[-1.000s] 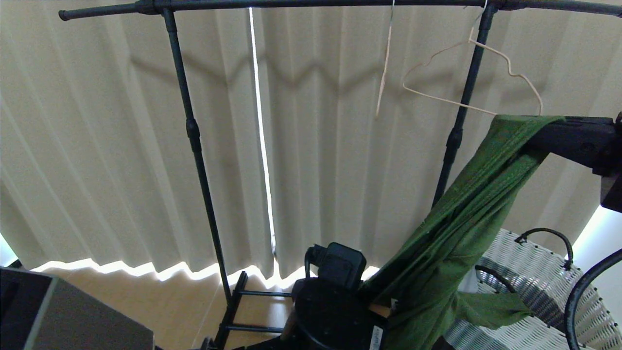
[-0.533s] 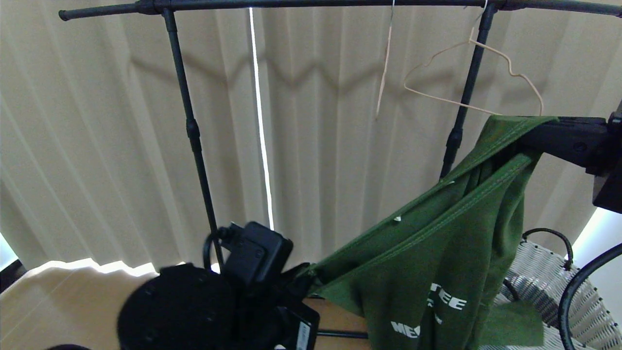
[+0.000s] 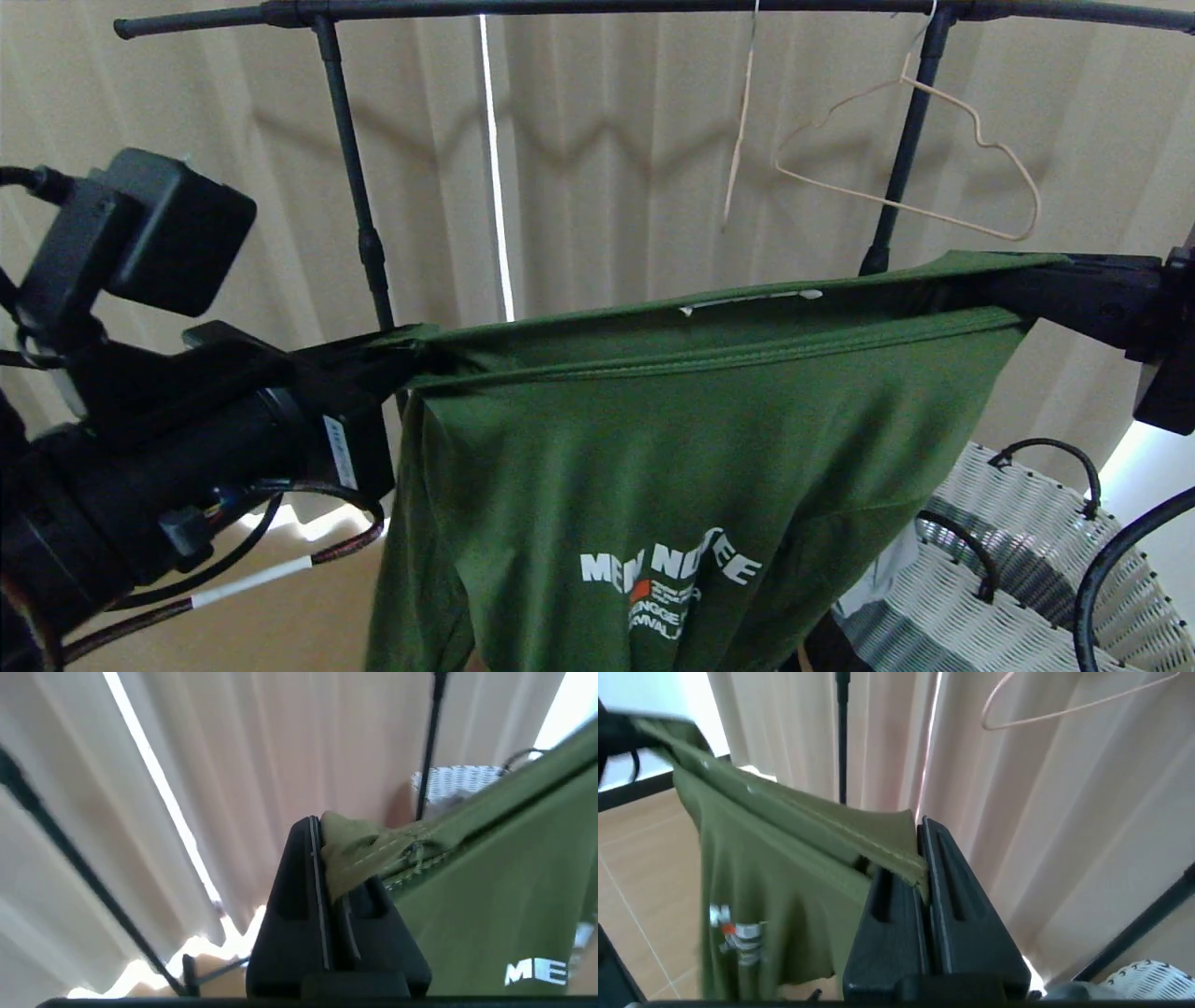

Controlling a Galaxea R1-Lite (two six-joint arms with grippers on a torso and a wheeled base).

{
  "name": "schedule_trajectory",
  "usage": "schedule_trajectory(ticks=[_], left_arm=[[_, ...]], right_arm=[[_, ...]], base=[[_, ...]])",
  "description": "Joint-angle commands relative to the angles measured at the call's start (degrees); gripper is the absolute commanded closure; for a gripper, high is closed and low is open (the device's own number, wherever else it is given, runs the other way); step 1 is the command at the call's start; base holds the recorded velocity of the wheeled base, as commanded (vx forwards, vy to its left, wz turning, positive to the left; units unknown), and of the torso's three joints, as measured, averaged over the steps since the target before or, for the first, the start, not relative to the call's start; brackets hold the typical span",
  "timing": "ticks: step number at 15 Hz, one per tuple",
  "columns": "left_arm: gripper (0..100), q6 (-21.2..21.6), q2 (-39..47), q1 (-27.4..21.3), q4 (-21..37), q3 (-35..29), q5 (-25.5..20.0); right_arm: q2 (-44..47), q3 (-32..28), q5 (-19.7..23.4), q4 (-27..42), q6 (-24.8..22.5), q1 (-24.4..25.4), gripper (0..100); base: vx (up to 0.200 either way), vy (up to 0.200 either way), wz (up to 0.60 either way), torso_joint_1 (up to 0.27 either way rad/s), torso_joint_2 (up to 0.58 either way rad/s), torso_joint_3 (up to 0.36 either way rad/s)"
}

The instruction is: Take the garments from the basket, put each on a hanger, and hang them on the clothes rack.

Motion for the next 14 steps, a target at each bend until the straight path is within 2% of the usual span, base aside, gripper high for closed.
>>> schedule_trajectory(ticks=[1,2,3,4,6,9,14], left_arm=[[100,-2.3,-1.1,8.8,12.9,-8.8,-9.4],[100,-3.4,-0.4,9.8,15.8,-11.6,-11.7],[100,-6.2,1.5,10.5,20.2,-17.0,-14.8],[100,-9.7,4.4,10.5,22.2,-22.7,-16.5],[100,-10.6,7.7,10.4,22.3,-27.1,-16.4],[100,-10.6,9.9,10.5,22.2,-31.1,-16.4],[100,-10.6,8.4,10.1,22.1,-27.6,-16.1]], right_arm=[[0.3,0.0,-0.2,-0.1,0.0,-1.9,100],[0.5,-0.1,-0.2,-0.1,0.0,-2.0,100],[0.7,-0.3,-0.2,-0.2,0.1,-2.0,100],[1.6,-0.4,-0.2,-1.7,0.0,-2.1,100],[2.7,-1.0,-0.2,-4.6,0.0,-2.3,100],[6.0,-5.3,-0.1,-5.2,0.0,-3.2,100],[10.6,-8.1,-0.1,-5.2,0.0,-3.3,100]], base=[[0.000,0.000,0.00,0.000,0.00,0.000],[0.000,0.000,0.00,0.000,0.00,0.000],[0.000,0.000,0.00,0.000,0.00,0.000],[0.000,0.000,0.00,0.000,0.00,0.000],[0.000,0.000,0.00,0.000,0.00,0.000],[0.000,0.000,0.00,0.000,0.00,0.000],[0.000,0.000,0.00,0.000,0.00,0.000]])
